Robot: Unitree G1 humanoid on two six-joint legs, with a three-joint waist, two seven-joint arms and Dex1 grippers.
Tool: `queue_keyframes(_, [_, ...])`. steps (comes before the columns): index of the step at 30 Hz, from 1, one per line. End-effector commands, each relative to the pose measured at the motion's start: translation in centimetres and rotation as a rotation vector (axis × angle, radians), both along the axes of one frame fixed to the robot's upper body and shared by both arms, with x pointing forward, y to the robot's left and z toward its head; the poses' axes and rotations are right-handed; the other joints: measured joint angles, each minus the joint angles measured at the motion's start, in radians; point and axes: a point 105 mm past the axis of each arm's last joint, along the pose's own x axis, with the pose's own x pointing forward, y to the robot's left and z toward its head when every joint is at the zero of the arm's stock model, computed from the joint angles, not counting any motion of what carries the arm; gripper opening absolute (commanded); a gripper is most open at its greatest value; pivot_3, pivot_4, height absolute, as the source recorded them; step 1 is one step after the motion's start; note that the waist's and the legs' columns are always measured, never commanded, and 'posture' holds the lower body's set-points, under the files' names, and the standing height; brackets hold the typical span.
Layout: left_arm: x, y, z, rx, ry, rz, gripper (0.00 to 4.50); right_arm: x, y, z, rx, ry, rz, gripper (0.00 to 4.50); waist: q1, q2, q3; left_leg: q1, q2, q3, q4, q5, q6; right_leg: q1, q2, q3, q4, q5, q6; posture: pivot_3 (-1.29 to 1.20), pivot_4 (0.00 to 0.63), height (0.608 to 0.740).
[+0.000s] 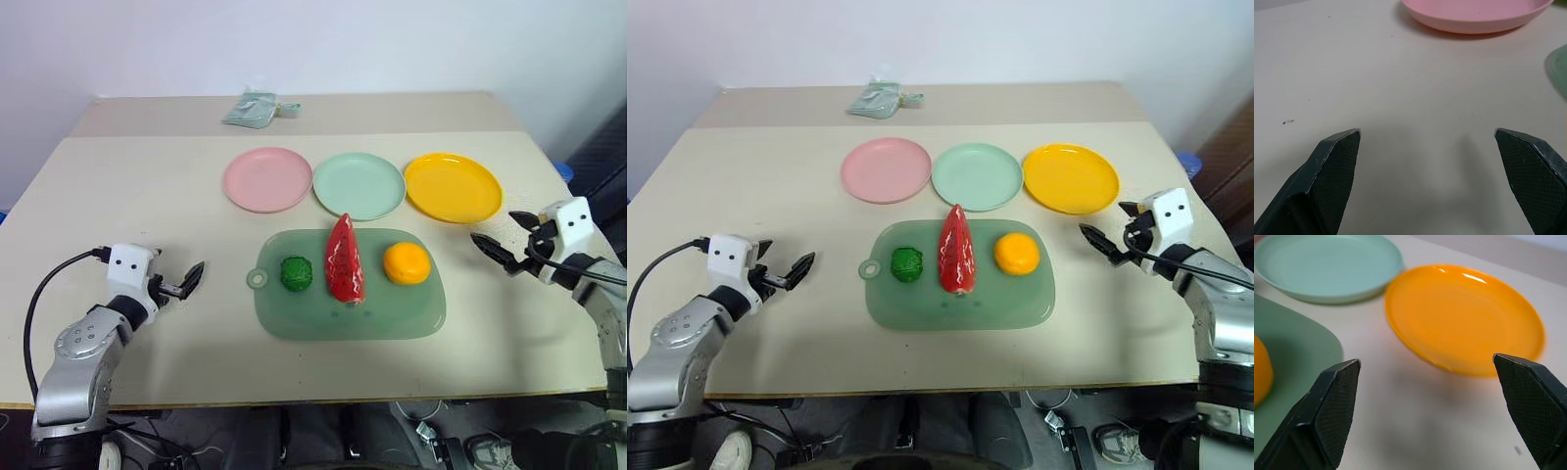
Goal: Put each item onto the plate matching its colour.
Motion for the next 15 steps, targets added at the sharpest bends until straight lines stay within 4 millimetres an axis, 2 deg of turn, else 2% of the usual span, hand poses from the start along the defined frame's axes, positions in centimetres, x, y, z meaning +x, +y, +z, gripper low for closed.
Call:
queue_keyframes(1, [-0.1, 0.0, 1.5, 0.006, -0.051, 0.009, 4.5, 0.3, 0.5, 0.9, -0.007, -0.04, 0.018, 4.44, 0.001, 0.0, 0.0, 0.0, 0.0, 0.0, 0.0, 0.0, 0.0, 0.0, 0.0, 0.0, 0.0, 0.0, 0.0, 0.0, 0.15, 0.74])
queue_keyframes(8, [0.2, -0.5, 1.9, 0.001, -0.062, 0.005, 4.5, 0.8, 1.7, 0.7, 0.002, -0.057, 0.018, 4.44, -0.003, 0.0, 0.0, 0.0, 0.0, 0.0, 0.0, 0.0, 0.0, 0.0, 0.0, 0.0, 0.0, 0.0, 0.0, 0.0, 0.15, 0.74])
queue_keyframes(13, [0.5, -2.1, 2.1, -0.009, -0.078, -0.043, 4.5, 1.3, 2.0, 0.5, -0.011, -0.081, -0.025, 4.44, -0.001, 0.0, 0.0, 0.0, 0.0, 0.0, 0.0, 0.0, 0.0, 0.0, 0.0, 0.0, 0.0, 0.0, 0.0, 0.0, 0.15, 0.74])
queue_keyframes(15, [0.4, -2.1, 1.9, -0.006, -0.071, -0.052, 4.5, 1.2, 2.4, 0.5, -0.012, -0.095, -0.028, 4.44, -0.002, 0.0, 0.0, 0.0, 0.0, 0.0, 0.0, 0.0, 0.0, 0.0, 0.0, 0.0, 0.0, 0.0, 0.0, 0.0, 0.15, 0.74])
